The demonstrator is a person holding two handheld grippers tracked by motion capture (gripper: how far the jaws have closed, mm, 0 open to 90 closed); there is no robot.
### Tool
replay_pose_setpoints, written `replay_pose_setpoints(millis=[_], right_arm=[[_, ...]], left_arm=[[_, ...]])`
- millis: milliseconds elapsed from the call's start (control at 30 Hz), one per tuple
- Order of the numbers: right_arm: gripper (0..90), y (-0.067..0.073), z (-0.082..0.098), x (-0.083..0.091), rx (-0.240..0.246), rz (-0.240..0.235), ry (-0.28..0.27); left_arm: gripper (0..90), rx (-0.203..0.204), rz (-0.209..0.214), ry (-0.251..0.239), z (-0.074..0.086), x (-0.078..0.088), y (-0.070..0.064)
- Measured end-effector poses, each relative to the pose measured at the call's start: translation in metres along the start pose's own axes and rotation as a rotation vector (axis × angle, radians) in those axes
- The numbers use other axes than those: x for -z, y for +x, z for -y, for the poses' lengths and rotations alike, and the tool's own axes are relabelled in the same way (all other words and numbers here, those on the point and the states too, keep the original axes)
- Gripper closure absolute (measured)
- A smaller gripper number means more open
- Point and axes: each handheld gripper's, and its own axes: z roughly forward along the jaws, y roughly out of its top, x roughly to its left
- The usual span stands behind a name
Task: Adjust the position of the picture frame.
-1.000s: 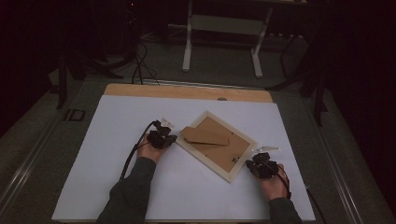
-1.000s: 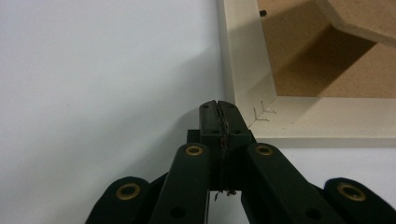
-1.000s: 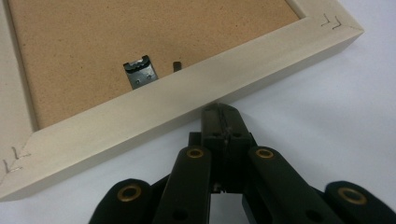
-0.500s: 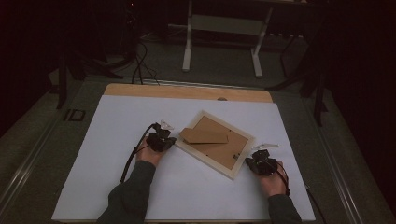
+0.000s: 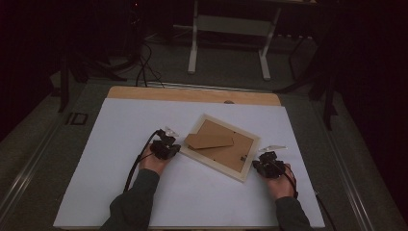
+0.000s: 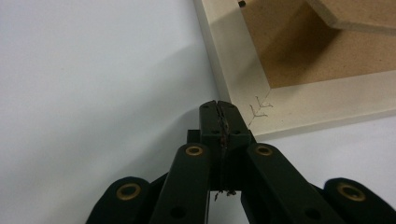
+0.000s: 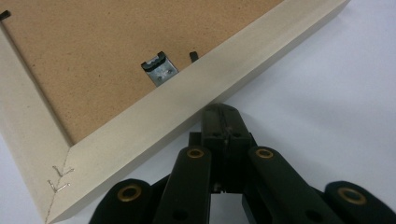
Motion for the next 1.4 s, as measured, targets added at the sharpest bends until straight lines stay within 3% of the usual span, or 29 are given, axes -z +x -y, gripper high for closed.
replay_pose_setpoints(millis=[800,1400], right_arm=[[90.0,-0.005,-0.016,-0.012,0.004,-0.008,0.002],[90.0,-0.006,-0.029,-0.022,0.011,-0.011,0.000]], left_arm=[[90.0,-0.024,-0.032,0.011,0.005,0.010,-0.007],[90.0,0.011,-0.016,0.009,0.016,0.019,-0.008]])
